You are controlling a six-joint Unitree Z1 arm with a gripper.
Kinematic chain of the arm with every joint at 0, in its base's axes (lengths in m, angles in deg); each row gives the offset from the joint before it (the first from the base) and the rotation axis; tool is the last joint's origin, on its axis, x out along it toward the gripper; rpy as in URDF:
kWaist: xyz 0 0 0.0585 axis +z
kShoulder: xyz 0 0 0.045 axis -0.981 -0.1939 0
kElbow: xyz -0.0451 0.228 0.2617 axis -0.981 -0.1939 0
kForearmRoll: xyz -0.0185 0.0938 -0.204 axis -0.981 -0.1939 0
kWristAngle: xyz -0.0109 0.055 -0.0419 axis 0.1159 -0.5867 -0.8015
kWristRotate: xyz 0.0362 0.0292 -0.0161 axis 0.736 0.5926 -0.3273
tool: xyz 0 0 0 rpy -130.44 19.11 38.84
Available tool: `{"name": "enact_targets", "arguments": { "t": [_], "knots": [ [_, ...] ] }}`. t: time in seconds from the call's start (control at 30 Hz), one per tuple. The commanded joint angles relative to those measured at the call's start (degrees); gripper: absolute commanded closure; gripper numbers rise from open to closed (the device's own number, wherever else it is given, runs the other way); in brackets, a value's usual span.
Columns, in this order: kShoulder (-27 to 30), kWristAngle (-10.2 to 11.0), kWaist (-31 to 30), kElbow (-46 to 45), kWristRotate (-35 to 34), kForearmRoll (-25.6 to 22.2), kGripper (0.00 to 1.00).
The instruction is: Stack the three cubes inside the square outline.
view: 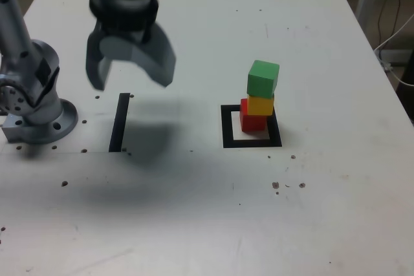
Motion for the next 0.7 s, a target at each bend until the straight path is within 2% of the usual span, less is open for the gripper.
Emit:
{"name": "enact_targets", "arguments": {
  "t": [0.0,0.3,0.67],
  "knots": [
    [0.33,-0.56,0.24,-3.12,-0.62,2.77,0.01],
    [0.38,-2.09,0.34,-10.17,-1.33,10.67,0.01],
    [0.26,-2.35,0.75,-11.89,-1.3,12.48,0.01]
  ]
}}
